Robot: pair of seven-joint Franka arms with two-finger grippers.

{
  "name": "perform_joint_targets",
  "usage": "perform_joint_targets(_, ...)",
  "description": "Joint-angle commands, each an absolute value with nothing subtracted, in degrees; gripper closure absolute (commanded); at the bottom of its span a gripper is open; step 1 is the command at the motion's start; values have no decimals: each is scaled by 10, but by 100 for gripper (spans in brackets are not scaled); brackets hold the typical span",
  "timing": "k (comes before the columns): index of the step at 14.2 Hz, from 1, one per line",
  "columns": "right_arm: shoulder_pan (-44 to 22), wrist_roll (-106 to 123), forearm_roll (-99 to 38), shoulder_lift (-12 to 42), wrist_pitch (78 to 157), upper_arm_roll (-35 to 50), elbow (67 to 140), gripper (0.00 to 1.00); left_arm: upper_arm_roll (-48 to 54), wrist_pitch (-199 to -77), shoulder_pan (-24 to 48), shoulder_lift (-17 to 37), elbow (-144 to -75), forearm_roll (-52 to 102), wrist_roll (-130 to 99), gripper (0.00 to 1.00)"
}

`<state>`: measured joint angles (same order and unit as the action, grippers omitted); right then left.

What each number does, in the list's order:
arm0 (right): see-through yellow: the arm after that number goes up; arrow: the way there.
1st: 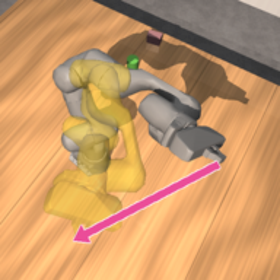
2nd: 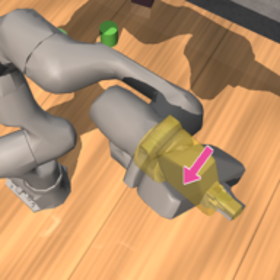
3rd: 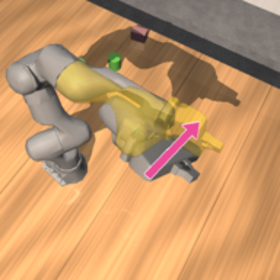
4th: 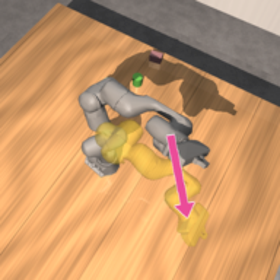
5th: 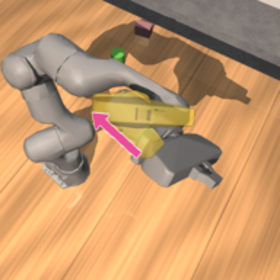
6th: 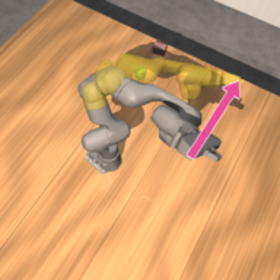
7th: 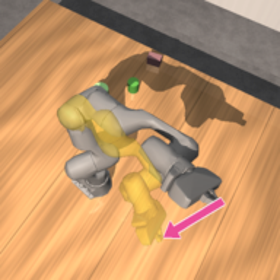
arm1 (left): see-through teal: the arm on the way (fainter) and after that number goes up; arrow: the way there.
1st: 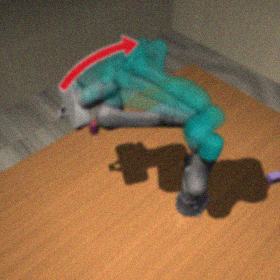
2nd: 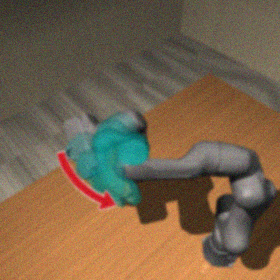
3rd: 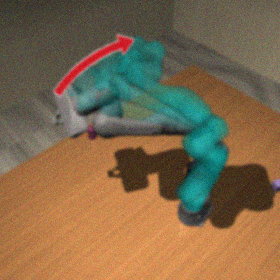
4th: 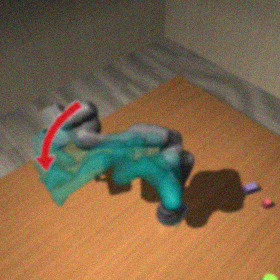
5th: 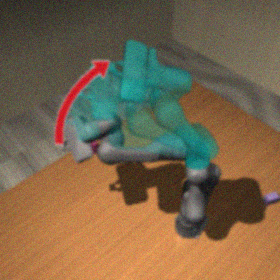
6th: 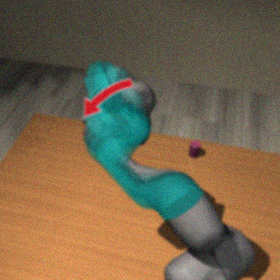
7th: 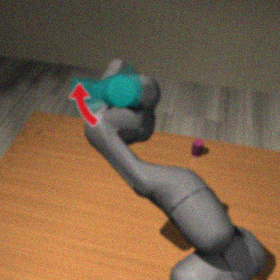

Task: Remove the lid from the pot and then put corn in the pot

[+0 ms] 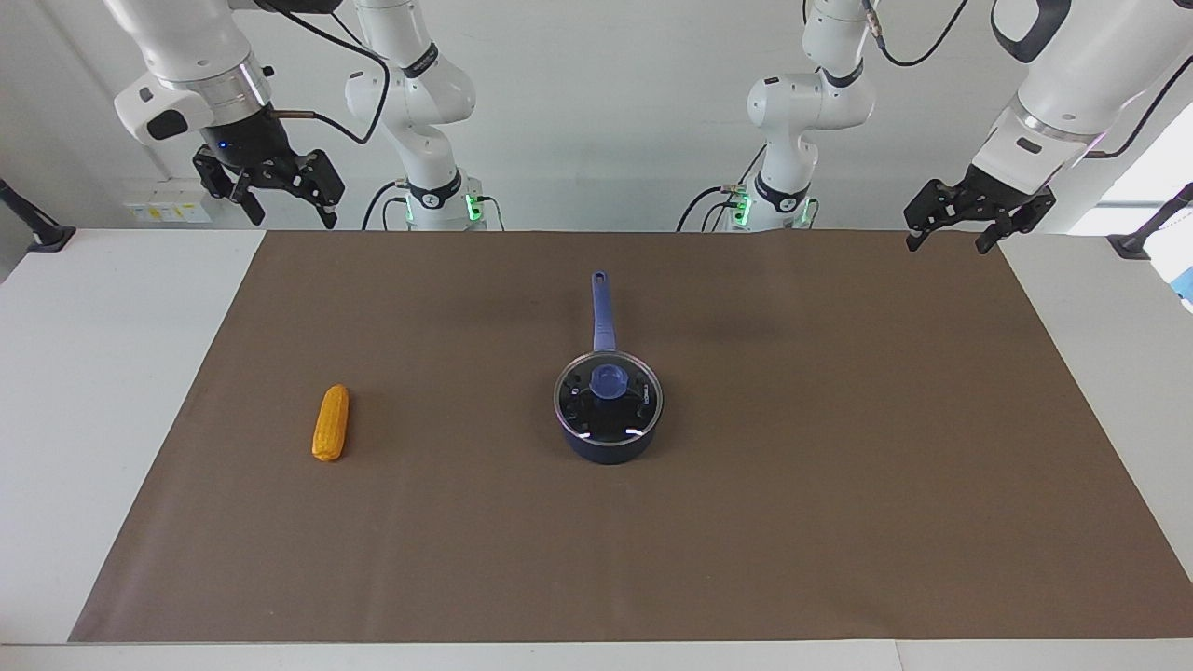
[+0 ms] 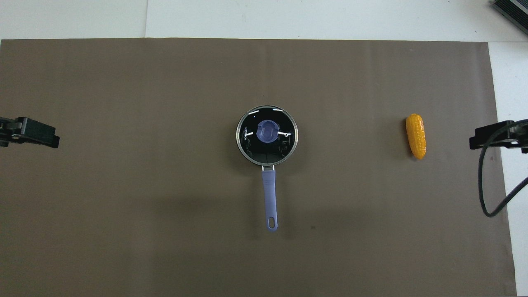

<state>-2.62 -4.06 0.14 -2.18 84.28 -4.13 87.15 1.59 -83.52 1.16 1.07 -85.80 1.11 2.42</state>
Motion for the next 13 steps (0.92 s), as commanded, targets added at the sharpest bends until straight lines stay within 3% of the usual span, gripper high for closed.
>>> perform_joint_targets(1, -20, -27, -3, -30, 842, -38, 878, 0, 15, -826, 11, 5, -857, 9, 33, 0)
perform_joint_targets(13, -21, -27, -3, -30, 842, -38, 878, 0, 21, -831, 14, 0, -861, 9, 30, 0)
